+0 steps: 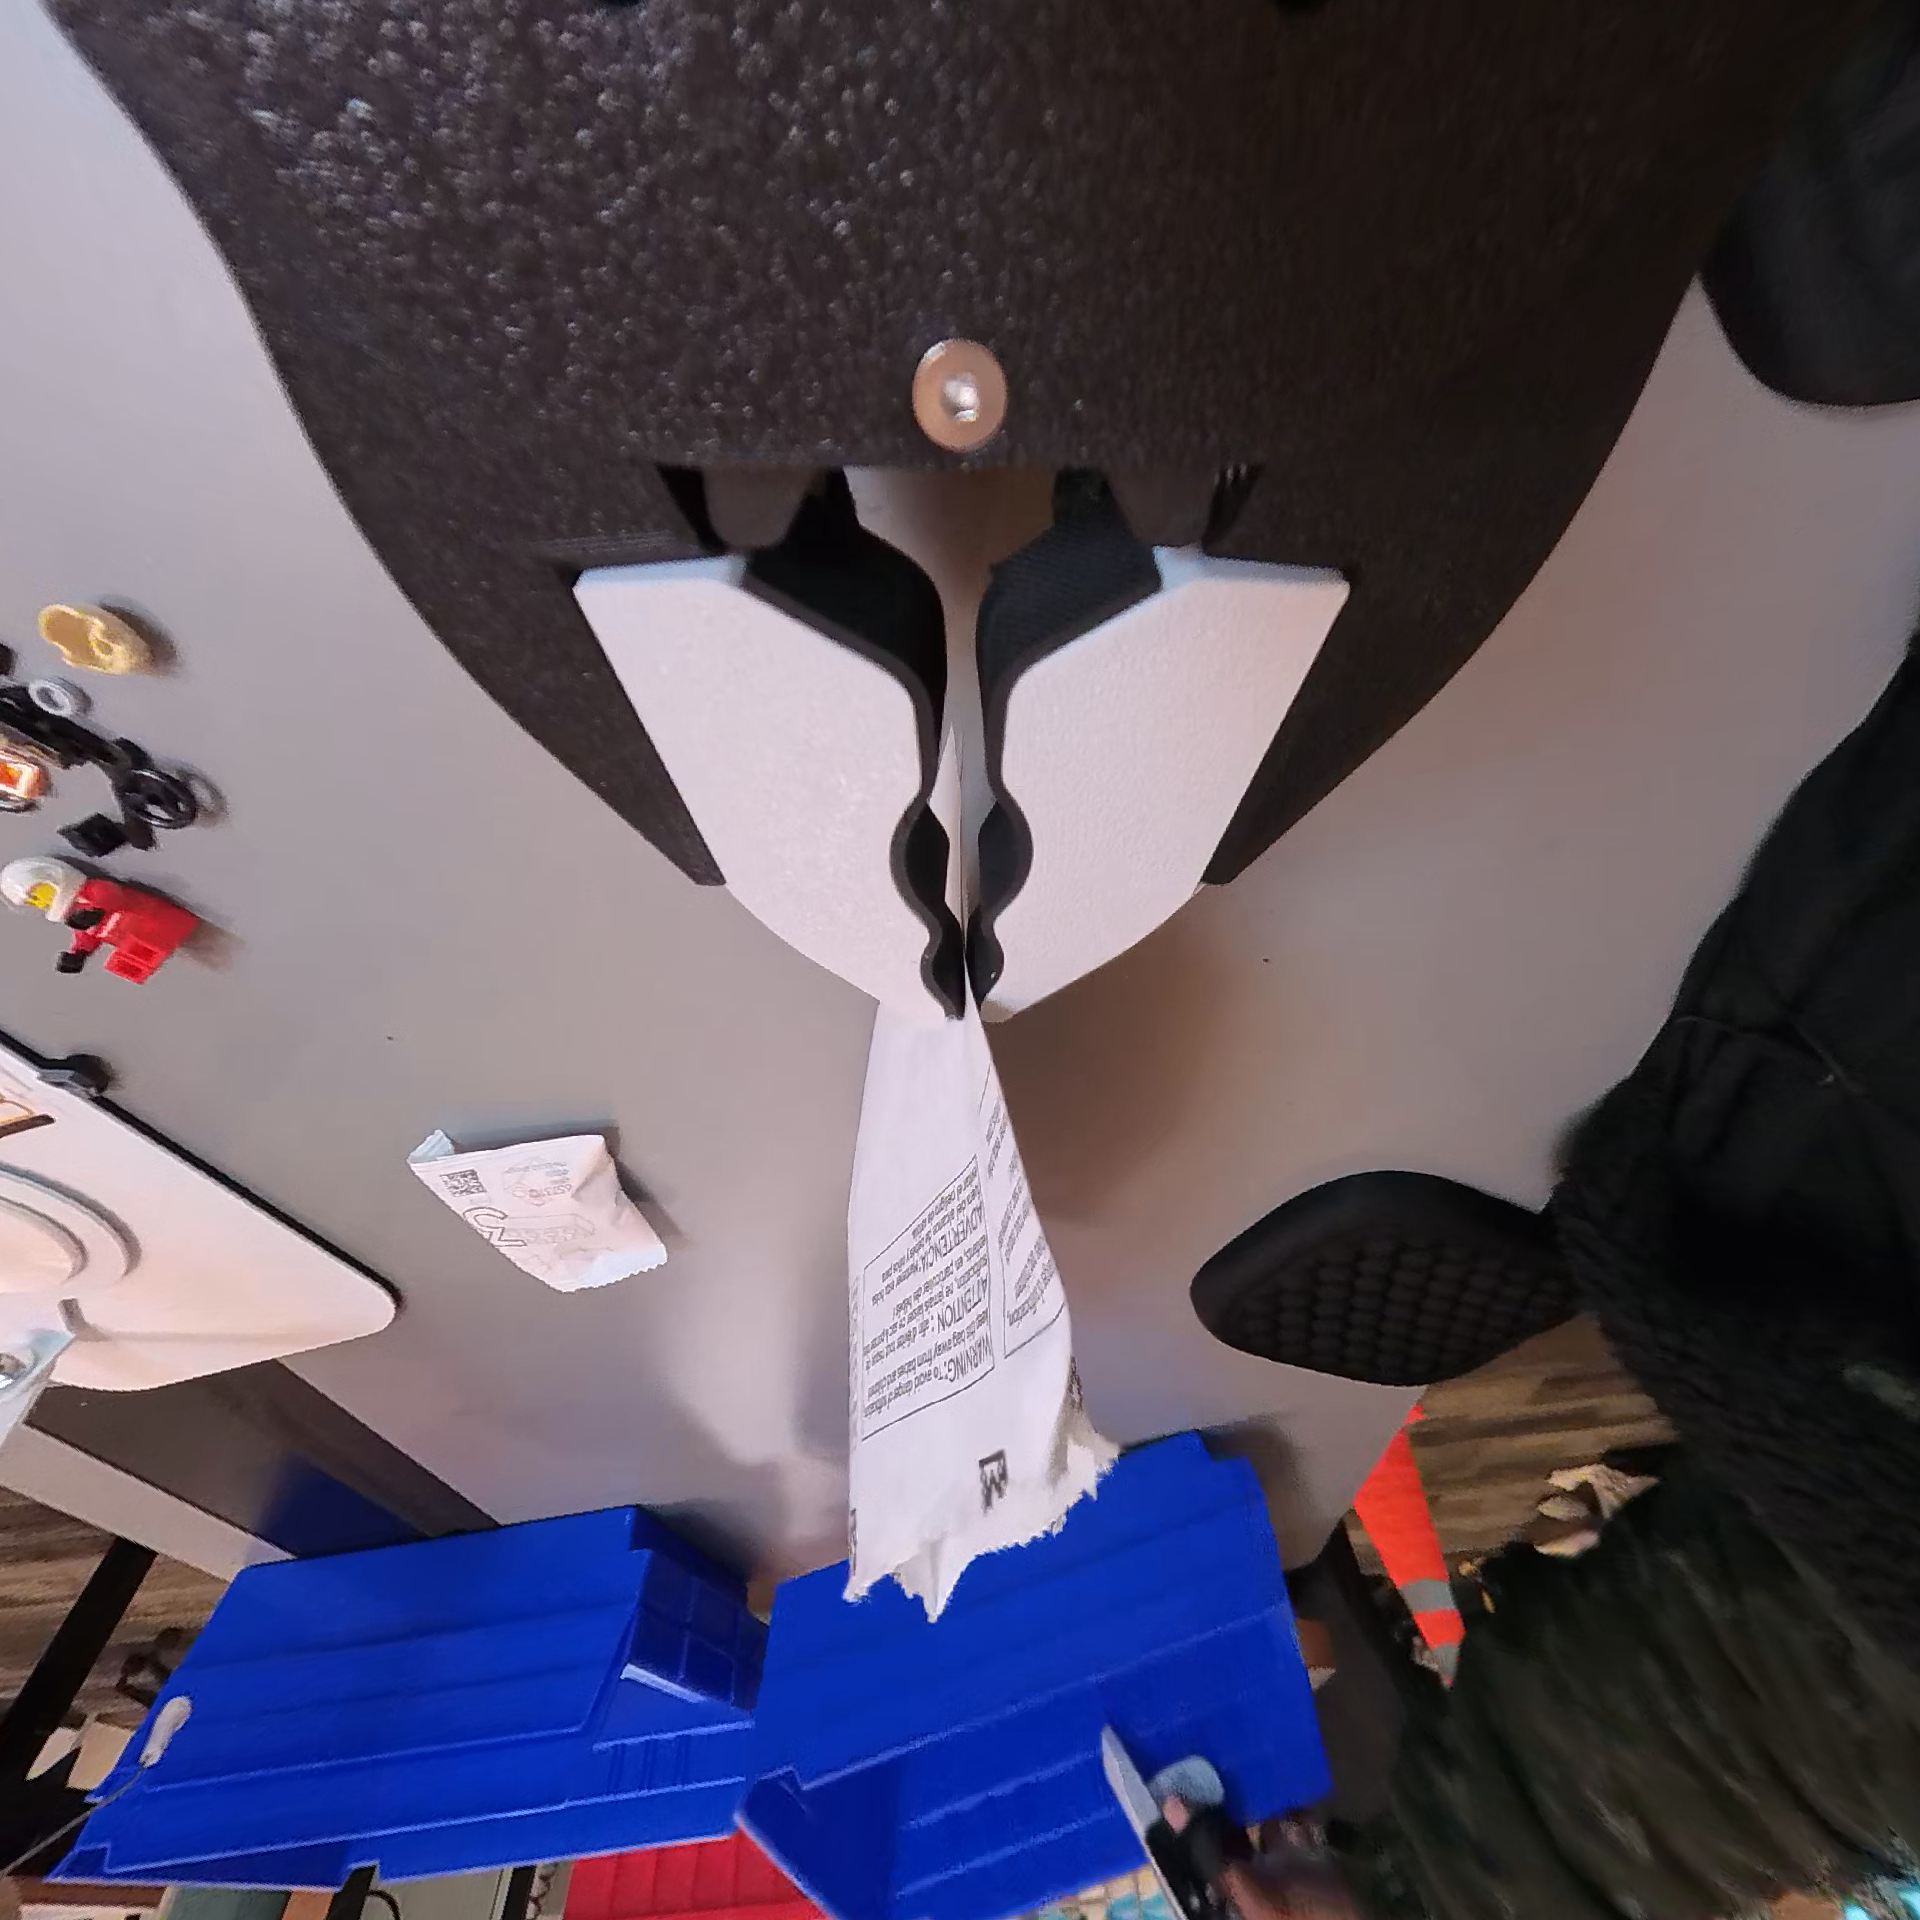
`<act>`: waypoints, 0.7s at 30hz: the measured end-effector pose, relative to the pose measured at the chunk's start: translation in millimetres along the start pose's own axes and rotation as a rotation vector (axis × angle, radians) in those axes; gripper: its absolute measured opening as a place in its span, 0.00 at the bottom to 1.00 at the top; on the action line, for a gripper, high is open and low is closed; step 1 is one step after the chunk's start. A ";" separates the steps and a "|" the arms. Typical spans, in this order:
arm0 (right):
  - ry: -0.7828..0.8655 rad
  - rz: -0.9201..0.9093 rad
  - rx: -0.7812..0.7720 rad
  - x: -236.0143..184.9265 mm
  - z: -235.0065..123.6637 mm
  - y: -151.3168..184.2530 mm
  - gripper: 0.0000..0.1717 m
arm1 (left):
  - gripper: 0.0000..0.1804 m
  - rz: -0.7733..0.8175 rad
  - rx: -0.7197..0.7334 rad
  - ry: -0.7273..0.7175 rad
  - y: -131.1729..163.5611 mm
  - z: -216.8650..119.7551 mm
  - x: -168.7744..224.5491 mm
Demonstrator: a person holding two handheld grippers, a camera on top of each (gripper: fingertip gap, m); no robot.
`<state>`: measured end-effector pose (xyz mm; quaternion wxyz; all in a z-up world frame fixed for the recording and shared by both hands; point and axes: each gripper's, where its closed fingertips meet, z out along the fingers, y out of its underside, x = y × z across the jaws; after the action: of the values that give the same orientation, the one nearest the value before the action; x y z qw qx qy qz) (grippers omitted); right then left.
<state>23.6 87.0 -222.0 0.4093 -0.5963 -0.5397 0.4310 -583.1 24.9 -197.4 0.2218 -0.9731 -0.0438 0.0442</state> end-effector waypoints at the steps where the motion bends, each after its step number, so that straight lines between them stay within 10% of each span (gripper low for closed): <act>1: -0.001 -0.004 -0.005 -0.4 0.8 -0.1 0.00 | 0.03 0.048 -0.017 -0.028 -1.7 -5.1 1.7; 21: -0.013 -0.010 -0.015 -4.6 2.7 -1.1 0.00 | 0.03 0.211 -0.151 -0.036 -15.6 5.1 8.9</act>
<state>20.5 82.6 -221.4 0.4034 -0.5939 -0.5485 0.4285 -575.8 41.9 -195.8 0.1411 -0.9853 0.0518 0.0812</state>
